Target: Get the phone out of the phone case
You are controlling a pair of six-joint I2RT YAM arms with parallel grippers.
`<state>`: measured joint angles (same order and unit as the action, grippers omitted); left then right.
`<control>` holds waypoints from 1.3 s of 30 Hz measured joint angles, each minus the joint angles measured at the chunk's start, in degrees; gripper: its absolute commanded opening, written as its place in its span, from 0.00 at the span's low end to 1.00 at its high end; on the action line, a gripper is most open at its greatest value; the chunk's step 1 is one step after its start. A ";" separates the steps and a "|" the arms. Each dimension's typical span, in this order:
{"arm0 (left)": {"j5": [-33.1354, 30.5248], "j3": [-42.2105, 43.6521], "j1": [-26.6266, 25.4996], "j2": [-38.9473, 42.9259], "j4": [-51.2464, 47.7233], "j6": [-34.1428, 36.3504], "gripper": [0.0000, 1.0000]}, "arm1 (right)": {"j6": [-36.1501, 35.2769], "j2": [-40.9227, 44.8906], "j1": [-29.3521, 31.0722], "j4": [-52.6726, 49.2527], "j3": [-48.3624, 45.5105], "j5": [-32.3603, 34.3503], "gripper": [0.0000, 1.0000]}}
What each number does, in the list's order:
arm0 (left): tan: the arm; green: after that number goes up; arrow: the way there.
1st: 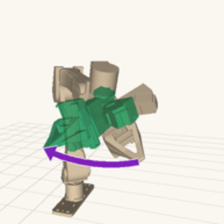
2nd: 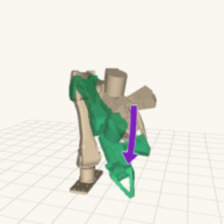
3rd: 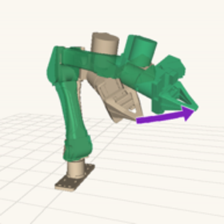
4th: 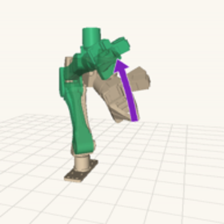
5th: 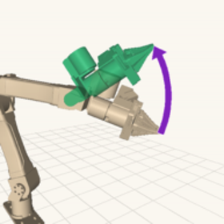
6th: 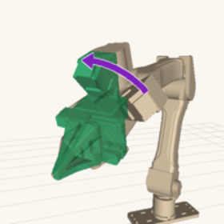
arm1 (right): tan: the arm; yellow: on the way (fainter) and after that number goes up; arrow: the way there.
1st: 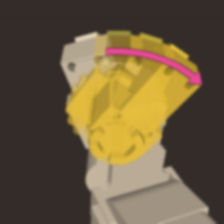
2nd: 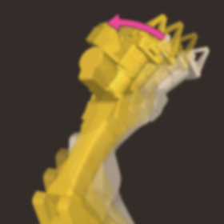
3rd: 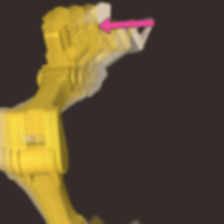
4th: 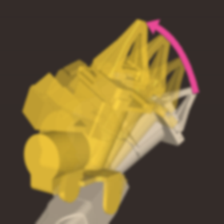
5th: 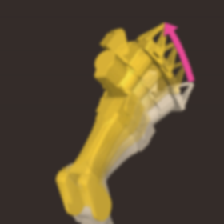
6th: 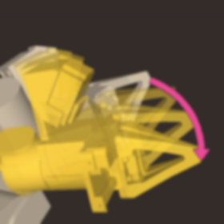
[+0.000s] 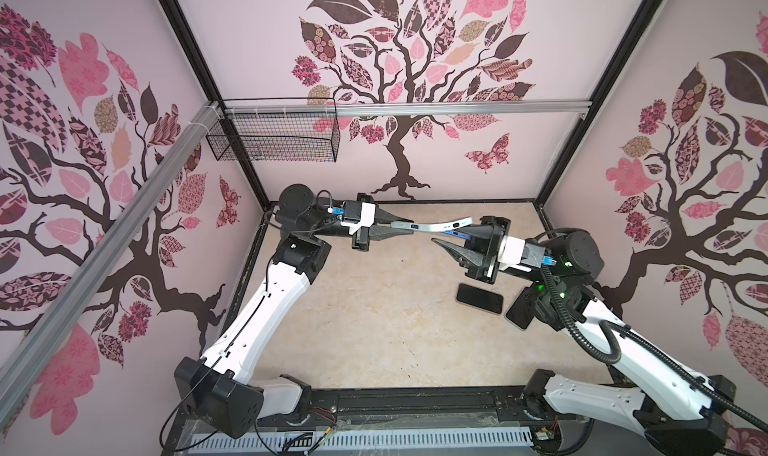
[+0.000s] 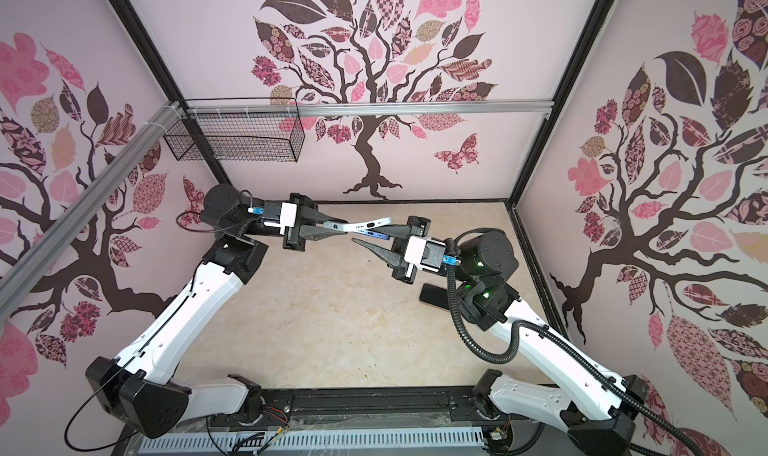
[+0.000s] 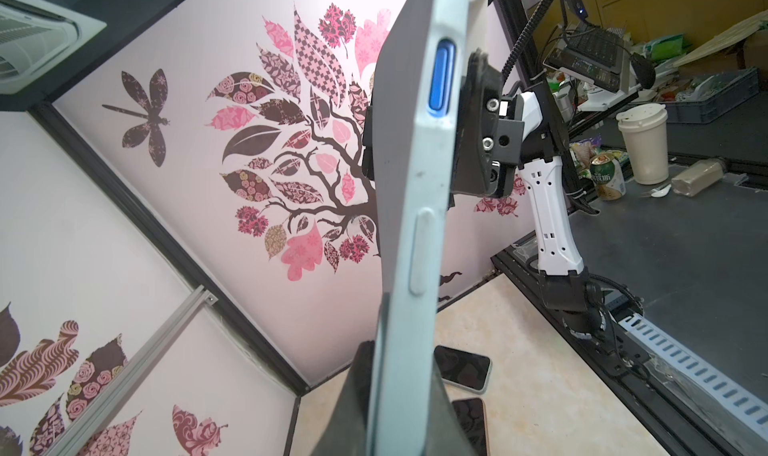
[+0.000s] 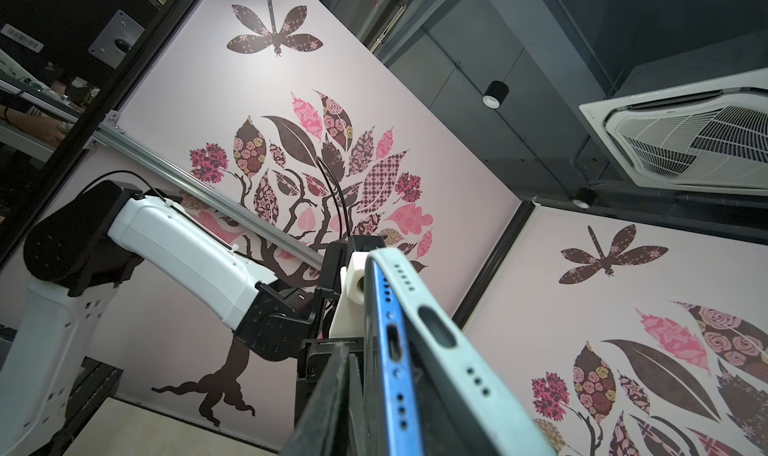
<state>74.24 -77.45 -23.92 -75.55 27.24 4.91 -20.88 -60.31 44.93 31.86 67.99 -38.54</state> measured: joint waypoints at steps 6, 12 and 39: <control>-0.70 3.02 -1.14 0.02 11.52 -9.14 0.00 | 1.09 0.59 0.02 0.70 -0.20 -0.66 0.16; -0.61 4.39 -1.86 0.44 14.53 -12.13 0.00 | 1.66 1.07 0.11 1.86 -1.20 -1.11 0.00; -33.38 9.62 -3.61 13.20 -36.57 -5.22 0.98 | -10.49 3.65 -1.27 -29.44 -14.62 11.56 0.00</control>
<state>40.86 -67.83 -27.53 -62.35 -9.32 -0.32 -31.38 -56.66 43.66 2.42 53.36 -26.98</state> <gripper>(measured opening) 0.982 0.107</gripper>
